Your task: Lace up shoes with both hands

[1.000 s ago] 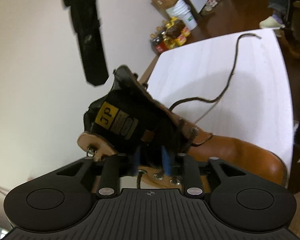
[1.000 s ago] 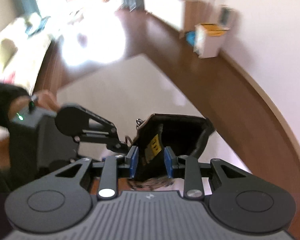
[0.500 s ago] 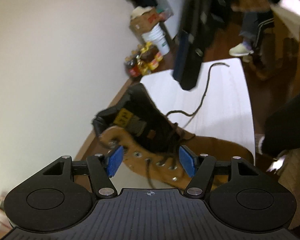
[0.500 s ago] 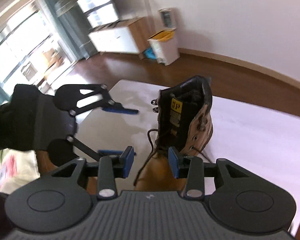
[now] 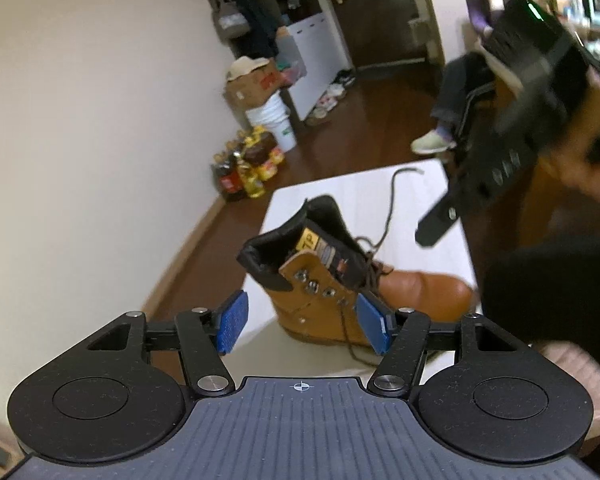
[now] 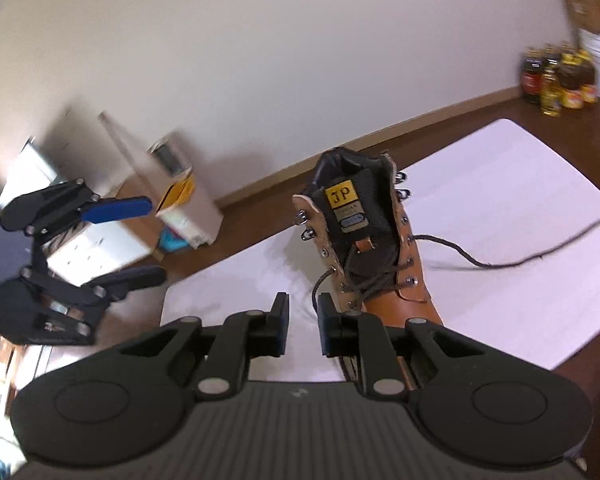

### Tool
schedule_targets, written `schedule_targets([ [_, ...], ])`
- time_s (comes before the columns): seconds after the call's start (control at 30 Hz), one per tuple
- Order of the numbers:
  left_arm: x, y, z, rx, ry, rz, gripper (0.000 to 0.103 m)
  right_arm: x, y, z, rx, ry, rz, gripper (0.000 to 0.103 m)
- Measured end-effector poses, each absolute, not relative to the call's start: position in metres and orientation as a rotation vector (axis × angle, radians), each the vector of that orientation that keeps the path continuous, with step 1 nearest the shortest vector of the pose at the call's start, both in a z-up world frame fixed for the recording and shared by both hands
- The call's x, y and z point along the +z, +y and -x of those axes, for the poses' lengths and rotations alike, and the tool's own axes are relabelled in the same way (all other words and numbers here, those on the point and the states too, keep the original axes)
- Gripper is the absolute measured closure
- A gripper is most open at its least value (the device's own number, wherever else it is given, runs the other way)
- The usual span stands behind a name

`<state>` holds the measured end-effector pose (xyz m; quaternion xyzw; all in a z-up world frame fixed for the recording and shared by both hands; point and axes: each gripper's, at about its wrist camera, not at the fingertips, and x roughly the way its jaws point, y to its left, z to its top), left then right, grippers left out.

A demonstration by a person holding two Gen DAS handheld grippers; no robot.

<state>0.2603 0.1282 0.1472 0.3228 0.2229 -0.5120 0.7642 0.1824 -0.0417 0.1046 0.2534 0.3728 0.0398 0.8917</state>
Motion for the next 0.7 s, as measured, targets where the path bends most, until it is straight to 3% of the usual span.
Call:
schedule_targets([
  [0.27,0.152,0.063,-0.328,-1.220,0.764,-0.636,0.039,0.093,-0.054,-0.182,0.003,0.720,-0.627,0.083],
  [0.7,0.084,-0.057,-0.435,-1.438,1.196,-0.839,0.046,0.044,-0.082,-0.206,-0.064,0.728,-0.823,0.083],
])
